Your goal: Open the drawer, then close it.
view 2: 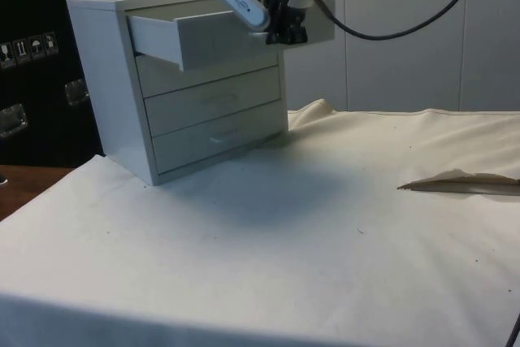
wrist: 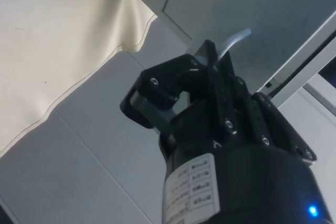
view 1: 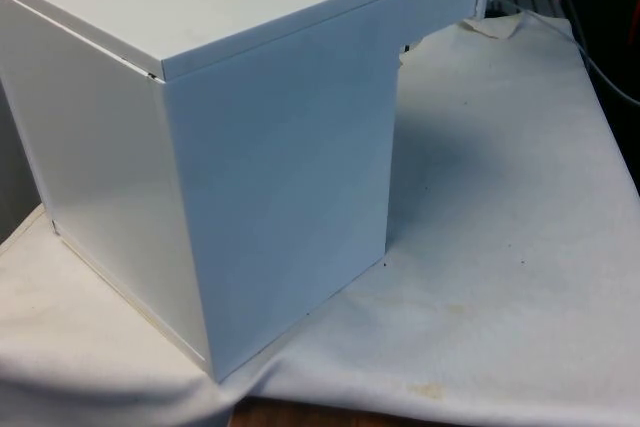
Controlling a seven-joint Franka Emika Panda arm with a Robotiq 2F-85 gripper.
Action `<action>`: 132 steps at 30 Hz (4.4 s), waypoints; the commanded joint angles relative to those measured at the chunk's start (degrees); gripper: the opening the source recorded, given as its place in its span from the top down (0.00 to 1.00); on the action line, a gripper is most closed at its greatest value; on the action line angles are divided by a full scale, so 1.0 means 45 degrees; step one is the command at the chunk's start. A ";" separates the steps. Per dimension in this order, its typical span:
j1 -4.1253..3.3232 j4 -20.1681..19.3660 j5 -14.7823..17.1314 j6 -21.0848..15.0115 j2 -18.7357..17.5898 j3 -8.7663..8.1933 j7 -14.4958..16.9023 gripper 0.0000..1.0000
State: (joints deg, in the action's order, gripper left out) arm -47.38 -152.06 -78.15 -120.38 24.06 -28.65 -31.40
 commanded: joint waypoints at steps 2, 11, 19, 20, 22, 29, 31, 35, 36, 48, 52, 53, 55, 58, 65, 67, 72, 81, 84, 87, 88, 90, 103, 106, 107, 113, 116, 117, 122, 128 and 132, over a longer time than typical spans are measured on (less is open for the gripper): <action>0.0013 -0.0255 -0.0102 0.0089 0.0267 0.0089 -0.0038 0.97; 0.0216 -0.0764 -0.0917 -0.0013 0.0866 -0.0216 0.0089 0.97; 0.0280 -0.1248 -0.1617 -0.0038 0.1553 -0.0535 0.0242 0.97; 0.0280 -0.1299 -0.1693 -0.0038 0.1630 -0.0573 0.0267 0.97; 0.0280 -0.1413 -0.1884 -0.0025 0.1795 -0.0662 0.0331 0.97; 0.0280 -0.1617 -0.2355 0.0000 0.2088 -0.0891 0.0484 0.97; 0.0216 -0.1592 -0.2368 0.0000 0.2075 -0.0904 0.0471 0.97; 0.0191 -0.1553 -0.2368 0.0000 0.2037 -0.0904 0.0446 0.97; 0.0178 -0.1541 -0.2368 0.0000 0.2012 -0.0904 0.0433 0.97; 0.0153 -0.1502 -0.2343 -0.0013 0.1974 -0.0917 0.0382 0.60; 0.0140 -0.1502 -0.2343 -0.0013 0.1974 -0.0917 0.0382 0.40; 0.0140 -0.1502 -0.2343 -0.0013 0.1974 -0.0917 0.0382 0.36; 0.0140 -0.1502 -0.2343 -0.0013 0.1974 -0.0917 0.0369 0.26; 0.0115 -0.1515 -0.2330 0.0000 0.1948 -0.0904 0.0318 0.05; -0.0038 -0.1655 -0.2292 0.0000 0.1757 -0.0789 -0.0089 0.00; -0.0076 -0.1744 -0.2317 -0.0102 0.1566 -0.0751 -0.0420 0.00; -0.0115 -0.1821 -0.2343 -0.0306 0.1261 -0.0738 -0.0866 0.00; -0.0127 -0.1884 -0.2432 -0.0955 0.0331 -0.0828 -0.1783 0.00; -0.0102 -0.1859 -0.2432 -0.1197 -0.0064 -0.0828 -0.2126 0.00; -0.0102 -0.1846 -0.2419 -0.1273 -0.0191 -0.0815 -0.2241 0.00; -0.0102 -0.1833 -0.2419 -0.1299 -0.0242 -0.0815 -0.2292 0.00; -0.0089 -0.1821 -0.2394 -0.1299 -0.0306 -0.0789 -0.2330 0.00; -0.0102 -0.1833 -0.2343 -0.1222 -0.0306 -0.0738 -0.2343 0.64; -0.0102 -0.1833 -0.2343 -0.1210 -0.0306 -0.0738 -0.2343 0.75; -0.0102 -0.1833 -0.2343 -0.1210 -0.0306 -0.0738 -0.2343 0.80; -0.0102 -0.1783 -0.2343 -0.1197 -0.0331 -0.0751 -0.2317 1.00; -0.0089 -0.1604 -0.2394 -0.1362 -0.0497 -0.0879 -0.2279 1.00; -0.0089 -0.1566 -0.2406 -0.1362 -0.0522 -0.0891 -0.2279 1.00; -0.0089 -0.1439 -0.2343 -0.1210 -0.0637 -0.0904 -0.2305 1.00; 0.0000 -0.1146 -0.2470 -0.1248 -0.0815 -0.1120 -0.2012 1.00; -0.0038 -0.1044 -0.2368 -0.1082 -0.0815 -0.1095 -0.1948 1.00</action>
State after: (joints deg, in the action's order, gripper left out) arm -47.56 -156.76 -88.81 -125.25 20.40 -33.58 -40.16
